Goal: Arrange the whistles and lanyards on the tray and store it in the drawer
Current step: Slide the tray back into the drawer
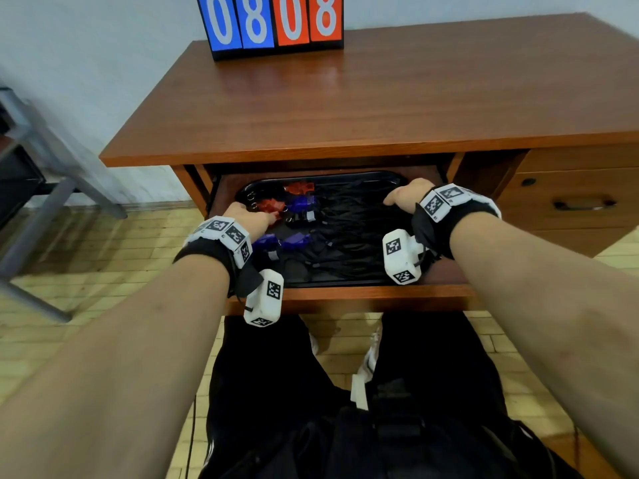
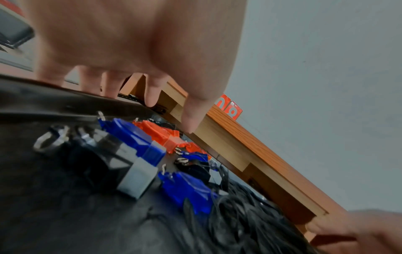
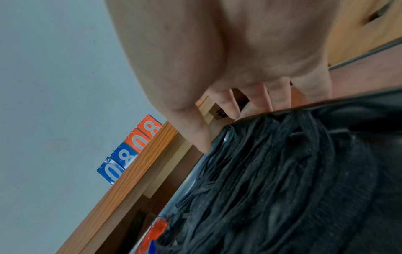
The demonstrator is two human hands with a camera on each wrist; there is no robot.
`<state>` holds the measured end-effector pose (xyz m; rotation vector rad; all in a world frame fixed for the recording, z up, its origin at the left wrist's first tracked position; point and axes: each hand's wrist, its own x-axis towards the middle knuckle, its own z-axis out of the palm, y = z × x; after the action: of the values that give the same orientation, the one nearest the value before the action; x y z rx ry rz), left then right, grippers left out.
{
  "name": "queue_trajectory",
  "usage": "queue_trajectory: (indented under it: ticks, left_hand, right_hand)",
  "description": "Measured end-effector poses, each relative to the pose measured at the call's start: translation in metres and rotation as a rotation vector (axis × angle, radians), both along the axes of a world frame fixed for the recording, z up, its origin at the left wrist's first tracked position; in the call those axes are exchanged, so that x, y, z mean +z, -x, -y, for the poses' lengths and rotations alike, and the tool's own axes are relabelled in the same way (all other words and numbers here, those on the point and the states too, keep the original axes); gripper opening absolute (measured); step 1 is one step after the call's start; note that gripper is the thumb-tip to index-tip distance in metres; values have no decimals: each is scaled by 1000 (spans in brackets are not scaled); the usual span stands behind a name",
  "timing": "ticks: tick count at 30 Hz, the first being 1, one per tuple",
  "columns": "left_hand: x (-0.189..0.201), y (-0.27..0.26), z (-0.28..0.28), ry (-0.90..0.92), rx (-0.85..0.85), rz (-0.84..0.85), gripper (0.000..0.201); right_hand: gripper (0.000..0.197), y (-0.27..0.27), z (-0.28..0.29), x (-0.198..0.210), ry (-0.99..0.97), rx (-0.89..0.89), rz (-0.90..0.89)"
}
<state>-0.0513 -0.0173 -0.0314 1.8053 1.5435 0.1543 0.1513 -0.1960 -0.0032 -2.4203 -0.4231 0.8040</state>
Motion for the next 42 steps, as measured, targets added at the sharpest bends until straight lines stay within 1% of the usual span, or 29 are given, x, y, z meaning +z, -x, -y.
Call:
queue_trajectory:
  ticks: [2,4,6,9,13,16,21,25,32,42]
  left_hand:
    - [-3,3,1,-64,-33,-57,85]
    - [-5,6,7,-108,-68,-71,82]
    - [-7,5,13,-144,-105,-67,78]
    - [-9,9,26,-197,-137,-48,74]
    - [-22,18,42,-254,-214,15,77]
    - [-33,24,53,-273,-276,18,82]
    - [-47,28,64,-357,-224,30,75]
    - [-53,24,67,-482,-254,-9,69]
    - [-53,6,49,-466,-218,43,62]
    - [-54,-19,26,-487,-240,51,58]
  right_hand:
    - [49,1,-3,-2,2,-2,17]
    - [46,4,-7,-2,16,-4,52]
    - [47,10,-10,1,48,-10,110]
    - [56,20,-14,2,31,2,139]
    - [57,28,-17,2,25,37,143]
    - [58,32,-19,2,7,44,142]
    - [63,36,-19,-3,-19,57,152]
    - [67,34,-23,-11,-48,62,110]
    - [62,39,-31,-16,-135,71,112]
    - [58,33,-37,-22,-219,111,61]
